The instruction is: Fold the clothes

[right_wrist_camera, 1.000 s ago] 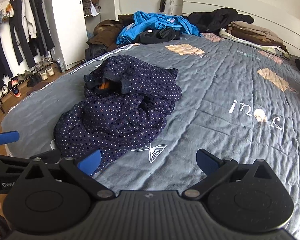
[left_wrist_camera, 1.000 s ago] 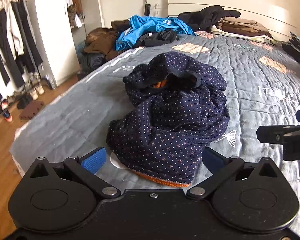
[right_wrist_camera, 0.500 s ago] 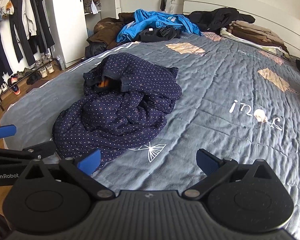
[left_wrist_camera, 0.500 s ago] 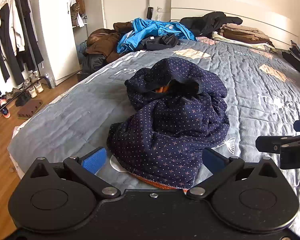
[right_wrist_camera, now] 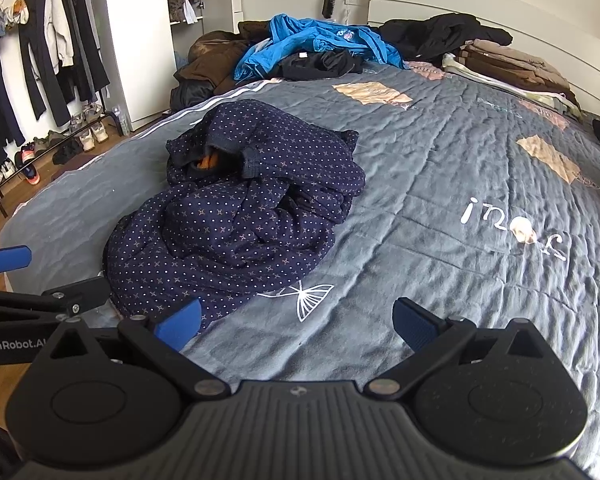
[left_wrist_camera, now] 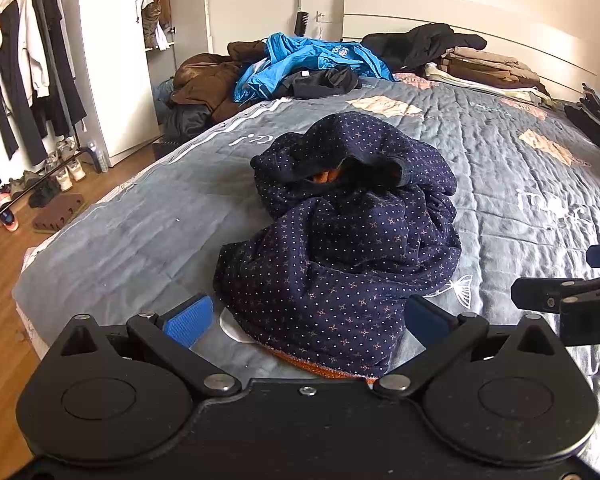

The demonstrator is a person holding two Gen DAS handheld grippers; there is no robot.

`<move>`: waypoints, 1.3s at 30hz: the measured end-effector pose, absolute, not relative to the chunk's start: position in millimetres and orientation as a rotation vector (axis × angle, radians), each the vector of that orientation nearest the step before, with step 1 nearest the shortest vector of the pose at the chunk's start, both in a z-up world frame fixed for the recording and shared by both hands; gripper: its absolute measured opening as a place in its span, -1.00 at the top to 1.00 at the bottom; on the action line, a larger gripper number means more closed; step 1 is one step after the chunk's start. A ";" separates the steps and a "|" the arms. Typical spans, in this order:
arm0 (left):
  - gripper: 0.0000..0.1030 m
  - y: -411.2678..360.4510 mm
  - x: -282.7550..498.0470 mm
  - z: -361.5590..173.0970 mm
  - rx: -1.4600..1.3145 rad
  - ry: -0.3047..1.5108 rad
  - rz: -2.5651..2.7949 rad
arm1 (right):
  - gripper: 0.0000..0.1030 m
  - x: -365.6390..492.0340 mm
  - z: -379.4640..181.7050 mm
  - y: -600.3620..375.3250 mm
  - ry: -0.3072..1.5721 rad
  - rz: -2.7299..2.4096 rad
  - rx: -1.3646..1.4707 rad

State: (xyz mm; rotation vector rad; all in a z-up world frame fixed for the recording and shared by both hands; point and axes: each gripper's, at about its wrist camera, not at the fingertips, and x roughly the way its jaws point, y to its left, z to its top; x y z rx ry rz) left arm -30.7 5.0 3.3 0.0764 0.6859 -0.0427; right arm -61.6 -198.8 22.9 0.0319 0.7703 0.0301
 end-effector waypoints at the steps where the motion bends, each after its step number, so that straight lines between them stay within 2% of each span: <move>1: -1.00 5.4 -30.5 3.4 0.075 0.685 -0.044 | -0.99 -61.4 23.0 -198.5 0.769 0.031 0.031; 20: -1.00 28.5 -12.4 -9.1 -0.020 0.649 -0.067 | -0.99 -37.3 19.4 -201.1 0.707 0.097 -0.023; 31: -1.00 34.4 0.5 0.1 -0.071 0.589 -0.065 | -0.96 38.9 19.2 -188.1 0.649 0.120 -0.215; 39: -1.00 38.3 13.1 -3.6 -0.076 0.625 -0.081 | -0.58 76.5 3.5 -176.5 0.626 0.218 -0.352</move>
